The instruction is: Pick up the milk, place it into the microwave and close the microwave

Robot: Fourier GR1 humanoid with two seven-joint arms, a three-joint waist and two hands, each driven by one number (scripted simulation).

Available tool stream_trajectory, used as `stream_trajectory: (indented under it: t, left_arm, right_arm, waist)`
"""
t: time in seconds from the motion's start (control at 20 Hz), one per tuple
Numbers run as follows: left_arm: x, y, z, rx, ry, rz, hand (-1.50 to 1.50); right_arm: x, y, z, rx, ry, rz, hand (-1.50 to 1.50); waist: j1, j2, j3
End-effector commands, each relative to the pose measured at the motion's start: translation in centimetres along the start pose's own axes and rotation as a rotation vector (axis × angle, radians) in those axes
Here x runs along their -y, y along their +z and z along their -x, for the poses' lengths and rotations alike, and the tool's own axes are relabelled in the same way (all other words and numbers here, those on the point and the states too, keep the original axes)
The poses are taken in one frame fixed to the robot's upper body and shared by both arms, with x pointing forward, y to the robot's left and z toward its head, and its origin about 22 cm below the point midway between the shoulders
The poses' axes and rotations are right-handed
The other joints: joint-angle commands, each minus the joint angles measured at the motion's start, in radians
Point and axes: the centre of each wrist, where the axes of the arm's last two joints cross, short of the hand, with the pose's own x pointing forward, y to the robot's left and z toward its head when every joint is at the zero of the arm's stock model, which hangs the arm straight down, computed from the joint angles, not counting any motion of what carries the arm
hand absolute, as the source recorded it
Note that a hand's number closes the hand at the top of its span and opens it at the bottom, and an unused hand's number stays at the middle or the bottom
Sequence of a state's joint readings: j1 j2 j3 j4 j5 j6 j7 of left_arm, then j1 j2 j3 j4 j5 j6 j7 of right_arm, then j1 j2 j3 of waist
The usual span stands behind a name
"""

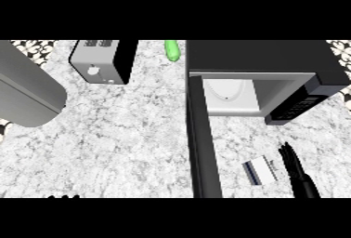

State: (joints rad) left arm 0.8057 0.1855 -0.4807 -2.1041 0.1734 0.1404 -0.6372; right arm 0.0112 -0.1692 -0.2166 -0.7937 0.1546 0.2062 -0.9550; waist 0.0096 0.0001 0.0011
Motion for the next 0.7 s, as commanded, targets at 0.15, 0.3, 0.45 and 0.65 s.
stream_trajectory:
  t: [0.15, 0.3, 0.45, 0.65]
  left_arm:
    - [-1.1, 1.5, 0.0, 0.012, 0.010, -0.015, -1.50]
    - [-0.7, 0.2, -0.3, 0.004, -0.009, -0.003, -1.50]
    - [-1.0, 0.9, 1.5, -0.002, -0.015, -0.002, -1.50]
    - [-0.6, -0.1, 0.0, -0.014, 0.004, 0.005, -1.50]
  right_arm:
    - [0.8, -1.7, 0.5, 0.070, -0.004, -0.048, -1.50]
    - [-0.7, -2.2, 1.2, 0.096, -0.031, -0.058, -1.50]
    - [-1.6, -1.6, 1.3, 0.107, -0.060, -0.071, -1.50]
    - [-3.5, -1.8, 1.0, 0.084, -0.085, -0.084, -1.50]
  waist:
    - [0.003, -0.001, 0.000]
    - [0.002, 0.001, 0.000]
    - [-0.001, 0.000, 0.000]
    - [-0.008, -0.001, -0.001]
